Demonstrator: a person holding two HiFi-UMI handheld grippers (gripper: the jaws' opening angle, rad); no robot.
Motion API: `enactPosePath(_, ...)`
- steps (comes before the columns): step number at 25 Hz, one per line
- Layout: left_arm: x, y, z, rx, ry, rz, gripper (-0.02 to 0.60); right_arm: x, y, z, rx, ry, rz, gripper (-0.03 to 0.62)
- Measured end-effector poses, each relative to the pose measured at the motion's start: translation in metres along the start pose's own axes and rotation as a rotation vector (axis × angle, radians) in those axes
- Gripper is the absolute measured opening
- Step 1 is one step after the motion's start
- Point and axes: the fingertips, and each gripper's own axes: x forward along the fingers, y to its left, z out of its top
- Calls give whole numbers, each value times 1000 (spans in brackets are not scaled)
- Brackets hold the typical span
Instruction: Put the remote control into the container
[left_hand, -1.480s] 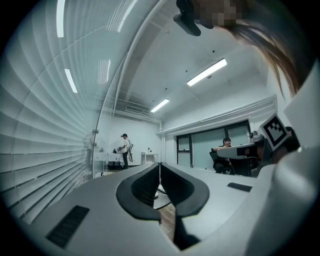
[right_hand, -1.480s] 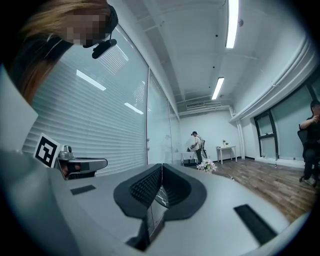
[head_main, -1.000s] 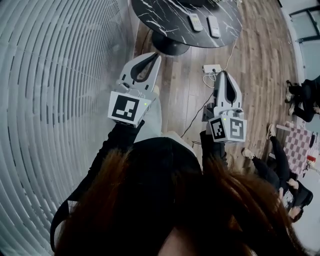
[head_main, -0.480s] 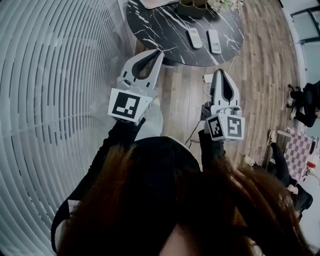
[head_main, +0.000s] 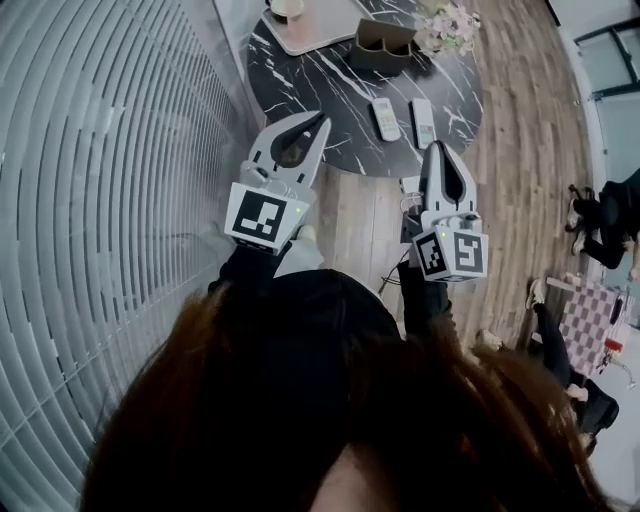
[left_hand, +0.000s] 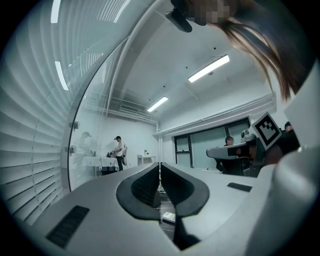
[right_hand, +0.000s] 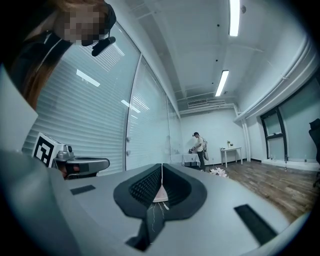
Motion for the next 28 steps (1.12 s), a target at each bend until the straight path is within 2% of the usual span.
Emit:
enactPosePath(5, 25, 16, 5, 27, -8, -5, 15, 25, -22, -5, 19, -17, -12, 18)
enactPosePath(9, 36, 25, -6, 5, 2, 23, 16, 28, -37, -7, 28, -27, -30, 18)
enactPosePath(17, 61, 30, -13, 5, 10, 18, 16, 32, -52, -18, 46, -4, -39, 18)
enactPosePath(28, 86, 53, -13, 10, 24, 43, 16, 80, -66, -17, 66, -7, -3, 18)
